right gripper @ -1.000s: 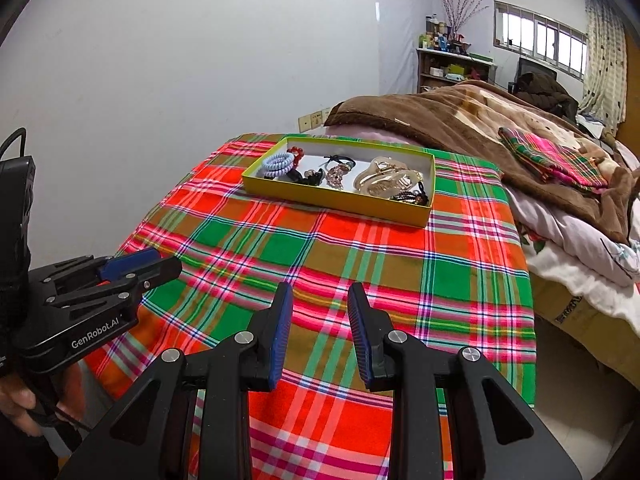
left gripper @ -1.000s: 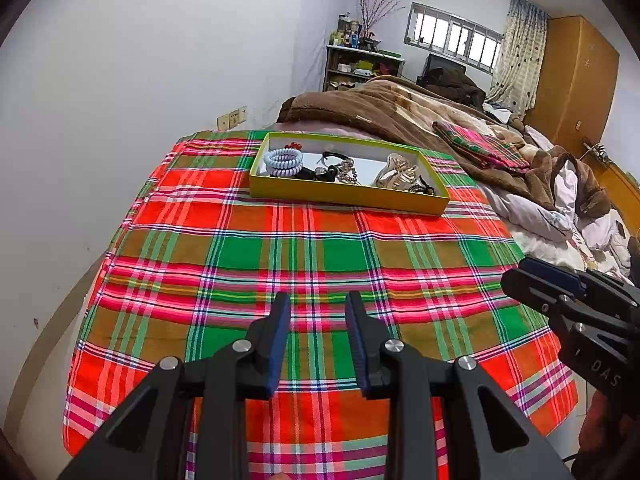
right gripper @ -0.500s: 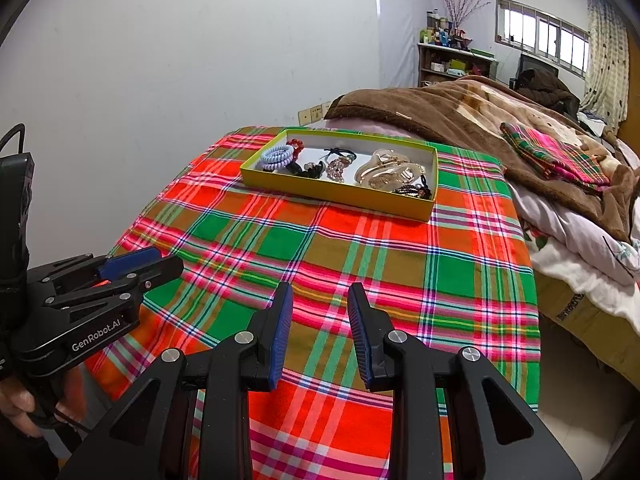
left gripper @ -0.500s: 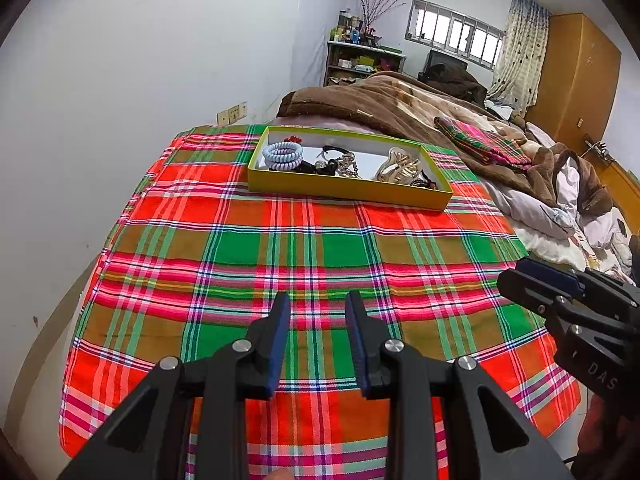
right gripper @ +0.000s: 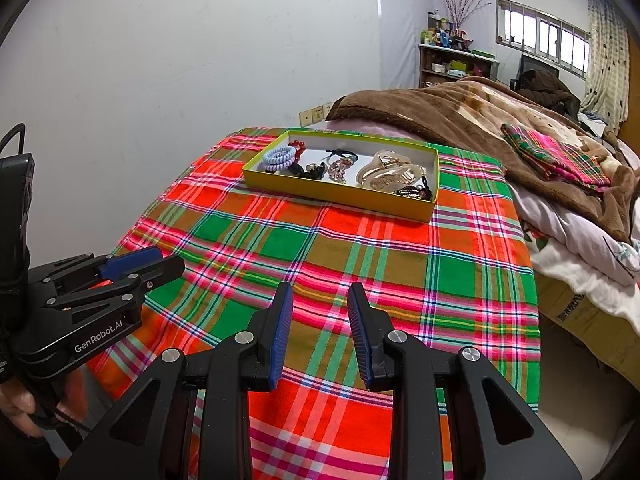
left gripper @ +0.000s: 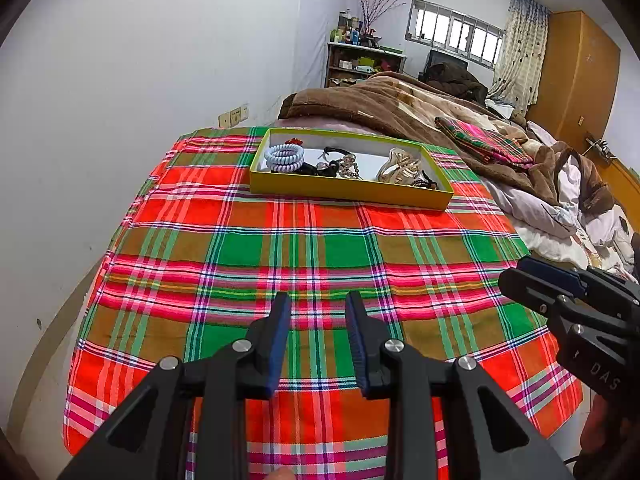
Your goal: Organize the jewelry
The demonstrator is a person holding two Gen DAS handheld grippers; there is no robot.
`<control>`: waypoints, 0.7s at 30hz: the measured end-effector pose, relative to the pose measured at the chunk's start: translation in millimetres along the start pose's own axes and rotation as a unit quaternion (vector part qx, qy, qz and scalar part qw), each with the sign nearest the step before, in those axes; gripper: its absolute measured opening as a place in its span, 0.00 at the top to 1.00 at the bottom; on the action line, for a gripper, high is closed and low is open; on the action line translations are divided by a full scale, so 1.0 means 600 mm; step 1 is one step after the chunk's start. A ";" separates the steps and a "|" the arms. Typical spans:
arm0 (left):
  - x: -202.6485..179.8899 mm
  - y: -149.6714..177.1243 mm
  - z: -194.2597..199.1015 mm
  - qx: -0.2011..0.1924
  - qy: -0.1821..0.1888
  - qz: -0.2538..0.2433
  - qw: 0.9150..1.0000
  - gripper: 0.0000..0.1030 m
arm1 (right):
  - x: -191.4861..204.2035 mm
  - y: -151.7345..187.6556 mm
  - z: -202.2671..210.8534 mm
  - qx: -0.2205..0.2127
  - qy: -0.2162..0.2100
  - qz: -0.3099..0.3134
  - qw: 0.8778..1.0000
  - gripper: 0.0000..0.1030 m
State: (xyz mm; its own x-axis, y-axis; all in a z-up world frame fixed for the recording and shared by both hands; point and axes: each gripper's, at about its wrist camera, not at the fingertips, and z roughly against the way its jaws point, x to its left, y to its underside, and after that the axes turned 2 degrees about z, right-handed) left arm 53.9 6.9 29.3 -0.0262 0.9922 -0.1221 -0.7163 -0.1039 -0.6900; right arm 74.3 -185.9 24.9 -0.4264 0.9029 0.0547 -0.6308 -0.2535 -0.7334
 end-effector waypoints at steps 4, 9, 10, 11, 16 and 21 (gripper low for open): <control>0.000 0.000 0.001 -0.001 -0.001 -0.002 1.000 0.71 | 0.001 0.000 0.001 -0.001 0.001 0.001 1.000 0.72; -0.004 0.000 -0.001 0.001 0.000 -0.005 1.000 0.71 | 0.002 0.000 0.002 0.000 0.001 0.001 1.000 0.72; -0.004 0.000 -0.001 0.002 0.000 -0.005 1.000 0.71 | 0.002 0.000 0.003 0.000 0.001 0.001 1.000 0.72; -0.004 0.001 -0.002 0.002 0.000 -0.005 1.000 0.71 | 0.001 0.000 0.002 0.000 0.001 0.001 1.000 0.72; -0.004 0.000 -0.001 0.002 -0.001 -0.005 1.000 0.71 | 0.001 0.000 0.002 0.000 0.000 0.000 1.000 0.72; -0.004 0.000 -0.001 0.001 -0.012 -0.006 1.000 0.71 | 0.002 0.000 0.002 0.000 0.001 0.001 1.000 0.72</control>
State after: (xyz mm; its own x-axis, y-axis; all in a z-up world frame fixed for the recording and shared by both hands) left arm 54.3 4.6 29.4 -0.0341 0.9948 -0.0957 -0.7175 -0.0910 -0.6906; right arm 73.4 -185.2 25.8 -0.4259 0.9033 0.0526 -0.6301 -0.2544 -0.7336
